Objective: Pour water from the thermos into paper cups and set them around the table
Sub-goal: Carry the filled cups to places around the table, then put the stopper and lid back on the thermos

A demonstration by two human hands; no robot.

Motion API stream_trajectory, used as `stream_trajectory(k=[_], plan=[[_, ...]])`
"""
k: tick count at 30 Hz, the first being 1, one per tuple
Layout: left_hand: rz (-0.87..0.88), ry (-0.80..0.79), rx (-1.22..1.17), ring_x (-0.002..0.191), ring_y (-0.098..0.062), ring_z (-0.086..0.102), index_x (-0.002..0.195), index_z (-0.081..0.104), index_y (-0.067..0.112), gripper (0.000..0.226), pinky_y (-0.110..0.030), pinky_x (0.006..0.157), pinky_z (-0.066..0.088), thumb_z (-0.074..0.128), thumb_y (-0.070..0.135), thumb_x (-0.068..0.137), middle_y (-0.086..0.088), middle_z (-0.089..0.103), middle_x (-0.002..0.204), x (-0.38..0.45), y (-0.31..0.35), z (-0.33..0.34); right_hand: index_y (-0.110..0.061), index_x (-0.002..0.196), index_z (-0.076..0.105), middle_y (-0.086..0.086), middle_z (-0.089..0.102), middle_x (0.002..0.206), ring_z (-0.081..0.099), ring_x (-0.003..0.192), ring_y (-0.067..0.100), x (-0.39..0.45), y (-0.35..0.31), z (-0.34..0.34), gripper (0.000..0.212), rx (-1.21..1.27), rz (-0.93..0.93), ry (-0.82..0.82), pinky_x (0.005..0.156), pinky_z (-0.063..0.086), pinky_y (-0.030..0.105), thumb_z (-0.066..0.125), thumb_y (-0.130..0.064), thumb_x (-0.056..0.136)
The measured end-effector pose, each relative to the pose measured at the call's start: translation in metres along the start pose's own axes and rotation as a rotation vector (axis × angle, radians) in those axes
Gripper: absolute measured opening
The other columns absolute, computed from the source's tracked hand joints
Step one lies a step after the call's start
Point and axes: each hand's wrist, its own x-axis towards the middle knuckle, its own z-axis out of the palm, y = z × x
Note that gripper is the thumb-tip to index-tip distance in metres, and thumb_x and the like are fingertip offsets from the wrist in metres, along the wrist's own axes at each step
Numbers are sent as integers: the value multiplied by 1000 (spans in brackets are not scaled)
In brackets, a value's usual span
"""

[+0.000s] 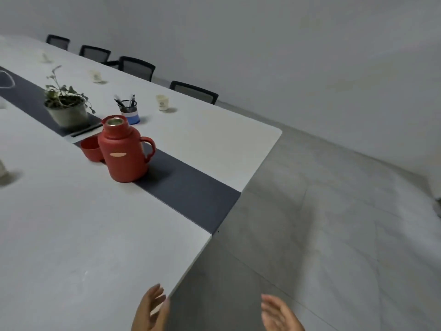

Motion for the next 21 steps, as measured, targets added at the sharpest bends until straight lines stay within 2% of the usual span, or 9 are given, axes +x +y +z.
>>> stream_trajectory(k=[3, 5, 6, 8, 10, 14, 15, 18, 21], plan=[[140, 97, -19, 90, -18, 59, 108, 52, 8, 31, -1, 64, 45, 53, -9, 82, -17, 58, 107, 44, 39, 10, -5, 90, 60, 13, 67, 91, 61, 70, -13, 58, -45, 19, 32, -43, -143, 18, 68, 44, 2, 56, 21, 72], [173, 107, -26, 97, -23, 56, 110, 50, 13, 31, -14, 73, 45, 53, -3, 85, -11, 58, 109, 72, 59, 16, -6, 91, 60, -13, 73, 82, 61, 71, -14, 98, -63, 29, 33, -65, -201, -14, 70, 44, 1, 55, 21, 73], [182, 113, -30, 98, -21, 56, 111, 49, 16, 31, -20, 76, 42, 53, -1, 85, -8, 57, 109, 85, 66, 17, -5, 92, 60, -19, 72, 79, 61, 72, -14, 116, -72, 35, 32, -79, -214, -47, 71, 44, 1, 55, 21, 73], [191, 136, -30, 98, -18, 56, 110, 48, 20, 32, -25, 79, 41, 53, 0, 86, -5, 57, 109, 108, 76, 18, -6, 93, 61, -10, 70, 88, 61, 75, -13, 152, -84, 47, 31, -105, -233, -127, 72, 44, 1, 55, 19, 75], [179, 207, -30, 98, -16, 56, 110, 47, 20, 33, -23, 79, 42, 53, -2, 85, -4, 57, 108, 128, 81, 18, -16, 88, 62, 3, 65, 94, 62, 79, -10, 188, -98, 65, 34, -123, -242, -224, 73, 45, 1, 57, 15, 76], [180, 426, -26, 89, 1, 61, 107, 50, 17, 35, -7, 72, 47, 52, -9, 83, -4, 60, 103, 170, 97, 15, -25, 90, 61, -3, 65, 100, 61, 95, 8, 267, -133, 113, 32, -209, -300, -444, 77, 45, 3, 61, 5, 78], [181, 481, -25, 89, 0, 61, 107, 50, 15, 34, -10, 73, 47, 52, -9, 83, -5, 60, 104, 183, 103, 15, -26, 91, 61, -5, 64, 101, 60, 98, 9, 288, -143, 127, 31, -223, -319, -499, 76, 45, 2, 61, 2, 79], [164, 620, -14, 96, -17, 57, 111, 50, 9, 33, -25, 79, 42, 53, -7, 83, -9, 58, 108, 223, 126, 19, -29, 92, 60, -10, 63, 101, 58, 102, 6, 349, -176, 173, 28, -232, -359, -646, 74, 44, 1, 62, -4, 81], [139, 737, -17, 102, -18, 54, 112, 47, 15, 36, -20, 79, 39, 55, -5, 83, -6, 55, 112, 265, 153, 26, -30, 94, 58, -11, 62, 103, 58, 104, 10, 399, -206, 222, 29, -255, -386, -778, 81, 45, 12, 65, -6, 79]])
